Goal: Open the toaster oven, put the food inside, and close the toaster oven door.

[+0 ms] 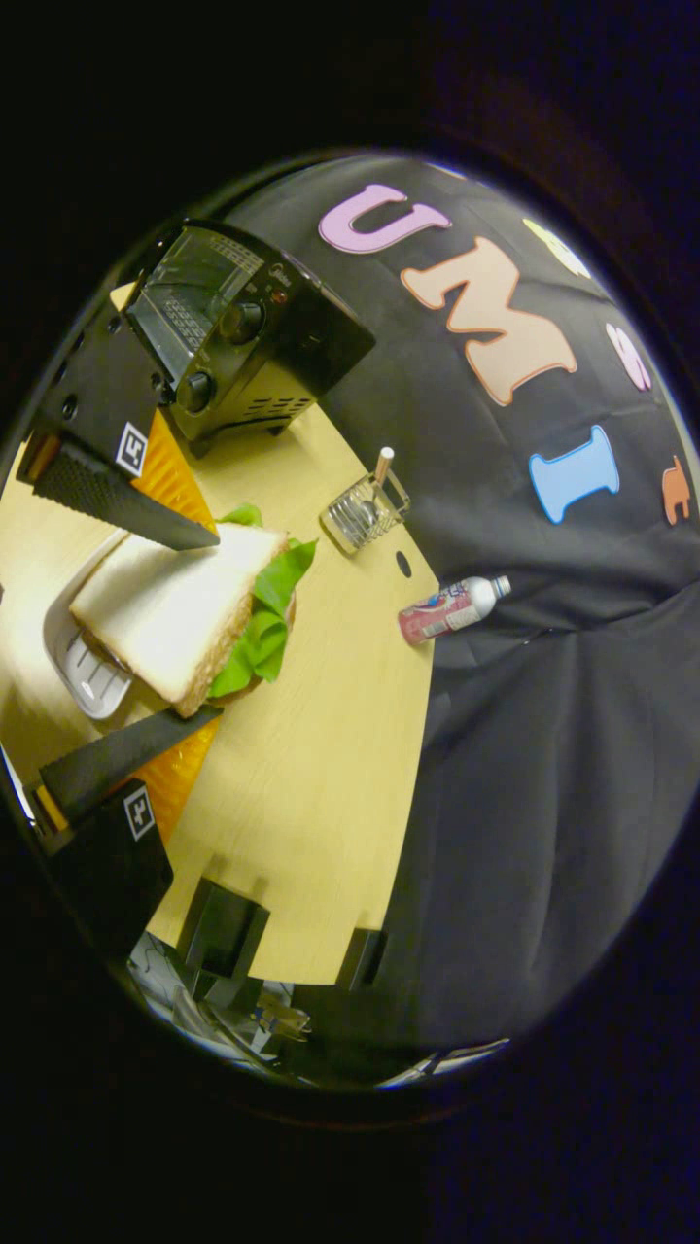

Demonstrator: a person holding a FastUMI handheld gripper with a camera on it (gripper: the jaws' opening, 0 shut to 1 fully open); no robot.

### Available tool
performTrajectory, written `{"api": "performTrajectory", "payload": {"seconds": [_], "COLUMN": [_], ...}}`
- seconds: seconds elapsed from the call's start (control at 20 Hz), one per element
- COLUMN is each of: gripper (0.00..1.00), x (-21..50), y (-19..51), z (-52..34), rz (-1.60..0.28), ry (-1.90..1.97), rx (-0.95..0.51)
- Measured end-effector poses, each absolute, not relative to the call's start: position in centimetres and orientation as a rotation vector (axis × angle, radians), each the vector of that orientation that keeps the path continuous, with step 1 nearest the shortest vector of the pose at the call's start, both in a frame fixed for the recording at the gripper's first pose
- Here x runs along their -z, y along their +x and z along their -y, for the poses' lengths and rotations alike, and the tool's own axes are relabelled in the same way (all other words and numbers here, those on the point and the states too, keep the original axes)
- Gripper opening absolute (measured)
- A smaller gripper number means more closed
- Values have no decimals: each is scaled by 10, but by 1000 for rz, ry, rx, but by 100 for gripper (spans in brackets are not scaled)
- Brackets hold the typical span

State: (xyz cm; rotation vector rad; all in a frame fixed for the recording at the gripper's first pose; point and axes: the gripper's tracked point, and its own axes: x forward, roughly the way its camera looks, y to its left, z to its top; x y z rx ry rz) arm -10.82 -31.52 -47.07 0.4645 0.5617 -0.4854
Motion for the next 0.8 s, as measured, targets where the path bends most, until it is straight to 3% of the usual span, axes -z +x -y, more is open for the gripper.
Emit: {"api": "performTrajectory", "payload": {"seconds": [0.15, 0.45, 0.8], "gripper": [76, 27, 26], "x": [464, 444, 409], "y": [-107, -100, -96], "z": [311, 294, 277], "rz": [-557, -502, -433], "ry": [444, 498, 520], "rx": [477, 453, 447]}}
